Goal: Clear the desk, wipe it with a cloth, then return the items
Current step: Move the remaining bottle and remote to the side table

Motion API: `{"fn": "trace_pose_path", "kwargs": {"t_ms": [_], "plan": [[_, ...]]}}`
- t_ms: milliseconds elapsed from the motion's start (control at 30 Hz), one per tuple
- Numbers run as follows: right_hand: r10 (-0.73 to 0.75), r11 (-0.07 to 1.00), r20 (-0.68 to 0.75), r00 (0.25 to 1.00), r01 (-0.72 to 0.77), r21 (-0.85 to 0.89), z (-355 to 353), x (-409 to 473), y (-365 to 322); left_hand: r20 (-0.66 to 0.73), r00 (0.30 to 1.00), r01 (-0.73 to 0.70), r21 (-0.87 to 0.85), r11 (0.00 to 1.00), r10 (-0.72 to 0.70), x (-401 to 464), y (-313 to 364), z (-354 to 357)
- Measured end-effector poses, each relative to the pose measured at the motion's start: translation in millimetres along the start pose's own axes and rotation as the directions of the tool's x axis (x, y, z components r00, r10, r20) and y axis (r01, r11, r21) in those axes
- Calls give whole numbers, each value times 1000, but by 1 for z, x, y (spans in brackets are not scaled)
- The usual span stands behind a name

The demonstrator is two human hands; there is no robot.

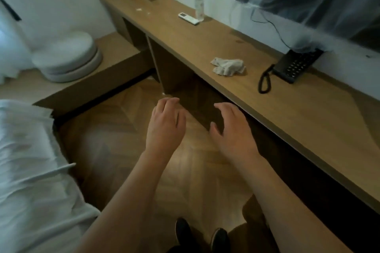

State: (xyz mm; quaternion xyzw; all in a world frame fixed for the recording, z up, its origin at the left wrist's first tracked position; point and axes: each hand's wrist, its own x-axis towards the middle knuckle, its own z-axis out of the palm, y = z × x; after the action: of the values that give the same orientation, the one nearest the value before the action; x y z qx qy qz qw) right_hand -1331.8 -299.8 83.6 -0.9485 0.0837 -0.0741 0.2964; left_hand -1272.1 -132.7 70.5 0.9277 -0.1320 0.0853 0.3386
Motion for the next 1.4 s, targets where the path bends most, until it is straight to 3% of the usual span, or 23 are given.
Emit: {"fn": "trace_pose_path", "kwargs": {"t_ms": [200,533,700,1400], "plan": [[-176,984,58,983,175,27,48,34,-69,-136,985,119,64,991,-109,7,-69,-55],[-280,959,26,960,279,42,94,104,-143,-236,964,145,95,985,-119,61,-142,-112],[-302,953,101,948,295,76,124,157,-163,-249,957,184,129,974,-148,101,-180,-113],[-390,921,138,911,383,76,239,461,-281,-365,904,297,161,941,-222,387,-340,-167]]}}
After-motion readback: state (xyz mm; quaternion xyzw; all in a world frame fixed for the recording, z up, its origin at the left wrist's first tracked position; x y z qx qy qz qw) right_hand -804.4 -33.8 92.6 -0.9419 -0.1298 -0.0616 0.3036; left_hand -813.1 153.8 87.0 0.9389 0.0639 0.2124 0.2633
